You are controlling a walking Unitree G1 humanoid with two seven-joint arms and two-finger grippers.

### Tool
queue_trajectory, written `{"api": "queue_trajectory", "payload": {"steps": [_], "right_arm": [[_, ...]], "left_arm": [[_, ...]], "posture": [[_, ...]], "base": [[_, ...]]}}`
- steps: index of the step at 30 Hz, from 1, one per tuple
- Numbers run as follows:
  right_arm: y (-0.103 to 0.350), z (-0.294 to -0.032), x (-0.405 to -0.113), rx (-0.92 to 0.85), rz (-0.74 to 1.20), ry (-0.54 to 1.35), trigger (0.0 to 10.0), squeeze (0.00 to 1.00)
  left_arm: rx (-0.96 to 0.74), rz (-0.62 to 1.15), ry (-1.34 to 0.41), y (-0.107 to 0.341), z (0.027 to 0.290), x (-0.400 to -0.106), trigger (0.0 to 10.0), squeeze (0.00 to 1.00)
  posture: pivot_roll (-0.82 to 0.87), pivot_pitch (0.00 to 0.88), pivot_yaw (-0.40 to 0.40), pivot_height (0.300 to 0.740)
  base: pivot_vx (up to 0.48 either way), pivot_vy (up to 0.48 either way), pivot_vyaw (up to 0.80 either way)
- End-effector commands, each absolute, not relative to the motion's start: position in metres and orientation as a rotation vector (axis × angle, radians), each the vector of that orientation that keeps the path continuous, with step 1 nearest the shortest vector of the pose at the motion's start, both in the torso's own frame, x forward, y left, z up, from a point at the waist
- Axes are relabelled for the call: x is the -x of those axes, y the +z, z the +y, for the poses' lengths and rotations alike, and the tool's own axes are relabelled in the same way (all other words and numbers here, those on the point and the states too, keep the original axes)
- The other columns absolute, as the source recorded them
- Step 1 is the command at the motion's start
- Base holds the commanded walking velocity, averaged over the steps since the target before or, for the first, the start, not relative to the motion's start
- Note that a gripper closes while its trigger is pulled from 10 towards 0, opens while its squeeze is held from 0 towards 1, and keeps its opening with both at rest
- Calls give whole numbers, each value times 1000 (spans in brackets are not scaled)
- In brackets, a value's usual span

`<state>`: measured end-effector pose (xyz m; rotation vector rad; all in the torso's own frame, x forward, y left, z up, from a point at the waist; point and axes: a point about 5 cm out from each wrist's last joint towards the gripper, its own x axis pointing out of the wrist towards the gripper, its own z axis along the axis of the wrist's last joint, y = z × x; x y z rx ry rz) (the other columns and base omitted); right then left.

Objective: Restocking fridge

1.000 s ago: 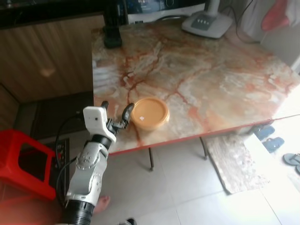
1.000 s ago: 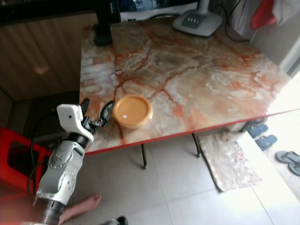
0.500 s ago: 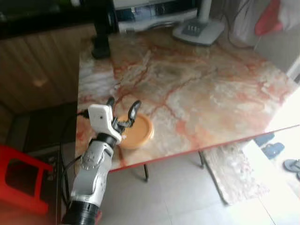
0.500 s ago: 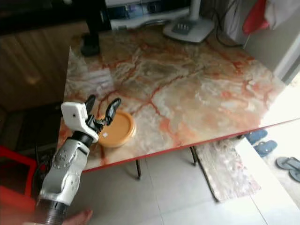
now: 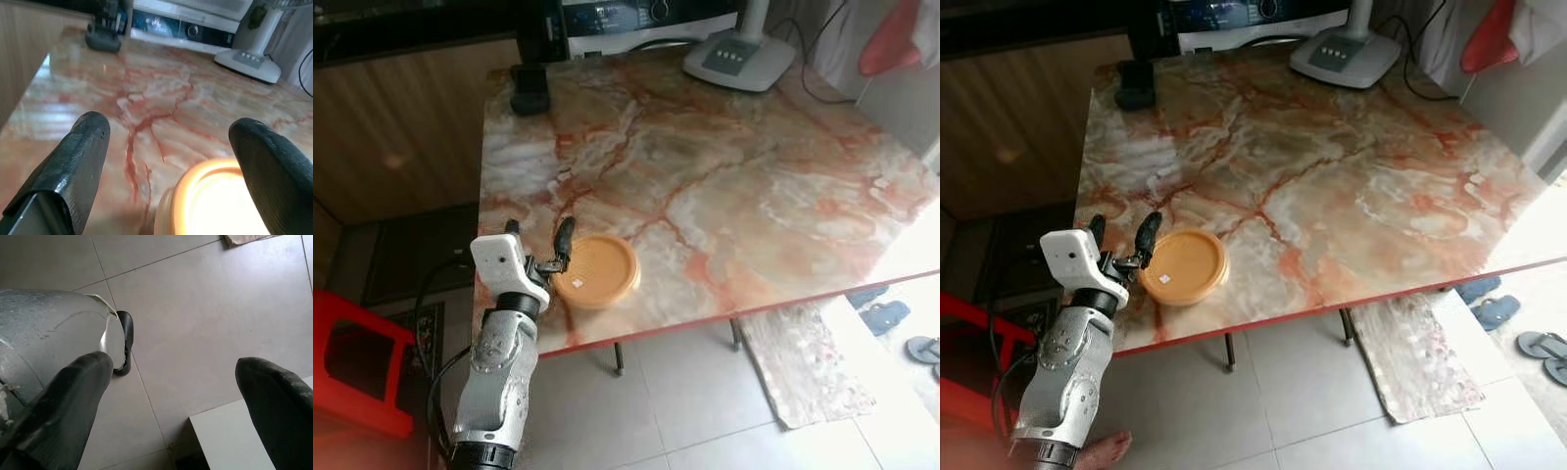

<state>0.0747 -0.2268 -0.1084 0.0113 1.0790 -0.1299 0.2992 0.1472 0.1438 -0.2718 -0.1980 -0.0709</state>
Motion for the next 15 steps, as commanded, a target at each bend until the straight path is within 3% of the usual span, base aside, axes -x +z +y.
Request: {"api": "queue_trajectory", "payload": {"steps": [1,9,15], "right_arm": [[-111,-221,-66,-32,1105,-131,10000,0],[-111,-223,-65,-12,1110,-124,10000,0],[-111,-225,-65,-7,1110,-128,10000,0]], "left_arm": [[327,-155,-72,136,151,-300,10000,0],[440,-94,-141,125,155,-305,10000,0],[516,-20,-293,116,140,-305,10000,0]], "posture": [[77,157,38,740],[76,163,27,740],[68,170,15,740]], "base": [[0,0,0],[0,0,0],[0,0,0]]}}
